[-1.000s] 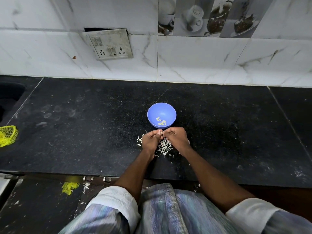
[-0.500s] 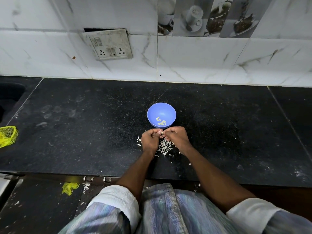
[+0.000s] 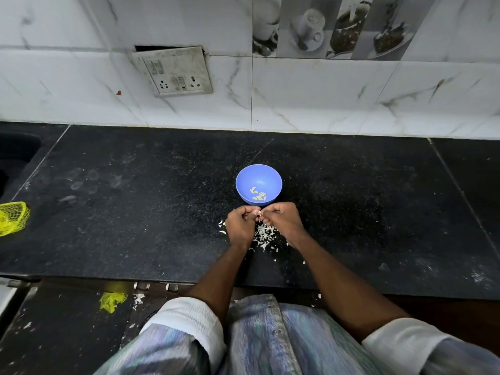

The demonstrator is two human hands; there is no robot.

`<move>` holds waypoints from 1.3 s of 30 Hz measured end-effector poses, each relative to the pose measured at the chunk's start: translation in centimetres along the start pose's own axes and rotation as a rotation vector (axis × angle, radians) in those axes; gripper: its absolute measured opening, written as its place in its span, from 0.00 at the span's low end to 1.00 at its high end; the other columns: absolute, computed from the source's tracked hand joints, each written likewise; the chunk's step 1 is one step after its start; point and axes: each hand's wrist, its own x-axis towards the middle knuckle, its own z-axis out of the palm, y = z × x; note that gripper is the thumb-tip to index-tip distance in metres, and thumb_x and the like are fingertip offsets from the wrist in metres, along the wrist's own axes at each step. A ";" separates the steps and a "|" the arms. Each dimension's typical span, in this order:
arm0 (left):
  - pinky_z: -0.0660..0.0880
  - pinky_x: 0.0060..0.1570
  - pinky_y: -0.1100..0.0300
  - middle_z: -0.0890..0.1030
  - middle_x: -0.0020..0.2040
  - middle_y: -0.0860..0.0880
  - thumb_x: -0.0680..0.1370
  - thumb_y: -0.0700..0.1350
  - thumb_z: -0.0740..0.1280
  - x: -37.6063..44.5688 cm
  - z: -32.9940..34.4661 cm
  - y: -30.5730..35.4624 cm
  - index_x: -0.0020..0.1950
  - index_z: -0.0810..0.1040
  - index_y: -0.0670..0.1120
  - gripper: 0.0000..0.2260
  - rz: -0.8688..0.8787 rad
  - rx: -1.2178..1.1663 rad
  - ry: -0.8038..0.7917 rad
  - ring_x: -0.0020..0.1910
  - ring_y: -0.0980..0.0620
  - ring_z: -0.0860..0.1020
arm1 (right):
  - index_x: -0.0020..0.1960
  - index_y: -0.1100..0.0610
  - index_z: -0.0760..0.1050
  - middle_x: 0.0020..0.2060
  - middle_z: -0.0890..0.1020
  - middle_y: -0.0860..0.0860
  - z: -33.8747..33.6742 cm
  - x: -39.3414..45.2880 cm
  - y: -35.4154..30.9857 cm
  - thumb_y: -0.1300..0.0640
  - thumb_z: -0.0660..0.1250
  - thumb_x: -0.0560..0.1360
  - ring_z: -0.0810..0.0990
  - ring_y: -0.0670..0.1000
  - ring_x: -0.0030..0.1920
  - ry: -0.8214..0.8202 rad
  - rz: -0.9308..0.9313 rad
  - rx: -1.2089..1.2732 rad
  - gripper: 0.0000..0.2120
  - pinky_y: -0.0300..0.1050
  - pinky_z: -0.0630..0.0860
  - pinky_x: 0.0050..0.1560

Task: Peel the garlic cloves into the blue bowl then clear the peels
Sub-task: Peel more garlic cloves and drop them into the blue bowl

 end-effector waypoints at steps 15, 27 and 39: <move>0.84 0.49 0.54 0.88 0.39 0.50 0.80 0.40 0.74 -0.7 0.6 -0.4 0.50 0.88 0.45 0.03 -0.069 -0.097 0.049 0.38 0.54 0.85 | 0.37 0.56 0.84 0.33 0.87 0.52 0.8 -0.3 -0.1 0.65 0.71 0.74 0.86 0.48 0.38 0.040 -0.021 -0.070 0.09 0.45 0.83 0.45; 0.84 0.52 0.53 0.89 0.44 0.49 0.79 0.37 0.74 -0.6 0.1 0.2 0.52 0.88 0.44 0.05 0.011 -0.197 -0.108 0.45 0.51 0.86 | 0.38 0.60 0.82 0.35 0.86 0.56 0.4 0.2 0.0 0.62 0.70 0.74 0.80 0.46 0.35 0.091 0.019 -0.024 0.06 0.47 0.77 0.39; 0.79 0.40 0.64 0.87 0.42 0.46 0.82 0.35 0.68 -1.0 0.9 1.4 0.52 0.86 0.41 0.07 -0.315 -0.466 -0.114 0.37 0.55 0.80 | 0.37 0.57 0.81 0.31 0.84 0.51 -0.1 0.1 -0.2 0.59 0.68 0.74 0.78 0.46 0.33 0.042 0.035 -0.097 0.08 0.45 0.74 0.37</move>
